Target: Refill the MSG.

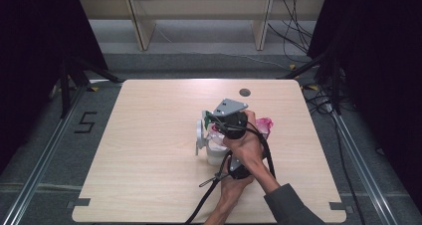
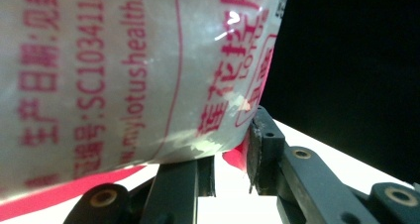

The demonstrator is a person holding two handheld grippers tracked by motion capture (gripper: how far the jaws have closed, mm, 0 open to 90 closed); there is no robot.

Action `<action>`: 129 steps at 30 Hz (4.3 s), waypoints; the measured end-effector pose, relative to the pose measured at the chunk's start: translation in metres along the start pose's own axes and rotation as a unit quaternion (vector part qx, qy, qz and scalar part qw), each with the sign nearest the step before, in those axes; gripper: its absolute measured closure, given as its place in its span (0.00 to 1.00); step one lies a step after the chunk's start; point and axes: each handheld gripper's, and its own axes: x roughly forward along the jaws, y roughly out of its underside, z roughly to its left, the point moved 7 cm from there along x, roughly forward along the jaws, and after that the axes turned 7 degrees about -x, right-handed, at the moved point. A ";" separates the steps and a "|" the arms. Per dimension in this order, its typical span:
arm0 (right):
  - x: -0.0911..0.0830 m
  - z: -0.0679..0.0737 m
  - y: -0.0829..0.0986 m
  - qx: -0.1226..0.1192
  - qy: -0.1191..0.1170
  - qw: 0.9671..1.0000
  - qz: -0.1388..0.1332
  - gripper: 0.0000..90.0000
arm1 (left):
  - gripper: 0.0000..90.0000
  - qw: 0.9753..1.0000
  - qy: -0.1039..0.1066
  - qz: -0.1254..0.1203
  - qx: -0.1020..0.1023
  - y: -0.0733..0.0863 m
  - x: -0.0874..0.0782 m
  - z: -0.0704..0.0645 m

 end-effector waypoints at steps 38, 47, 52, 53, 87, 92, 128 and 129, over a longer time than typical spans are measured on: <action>-0.002 0.004 -0.004 -0.007 0.000 1.000 0.009 1.00 | 0.84 1.000 0.011 -0.010 -0.002 -0.006 -0.002 -0.004; -0.004 0.005 -0.003 -0.001 -0.004 1.000 0.008 1.00 | 0.84 1.000 0.003 -0.023 -0.020 -0.005 0.002 -0.006; -0.005 0.003 -0.004 -0.008 -0.004 1.000 0.001 1.00 | 0.84 0.999 0.001 -0.022 -0.023 -0.004 0.002 -0.005; -0.005 0.004 -0.004 -0.007 -0.006 1.000 -0.001 1.00 | 0.84 0.999 0.000 -0.025 -0.023 -0.004 0.002 -0.006; -0.053 -0.015 0.011 0.065 -0.002 0.994 -0.087 1.00 | 0.72 0.996 -0.038 0.073 0.020 0.015 -0.011 0.016; -0.062 -0.017 0.017 0.076 -0.006 0.992 -0.099 1.00 | 0.68 0.997 -0.026 0.070 0.010 0.015 -0.011 0.012; -0.087 -0.017 0.068 0.141 -0.008 0.982 -0.128 1.00 | 0.33 0.987 -0.050 0.147 0.035 0.028 -0.080 0.002; -0.086 -0.017 0.069 0.138 -0.008 0.982 -0.126 1.00 | 0.33 0.987 -0.053 0.147 0.032 0.028 -0.082 0.003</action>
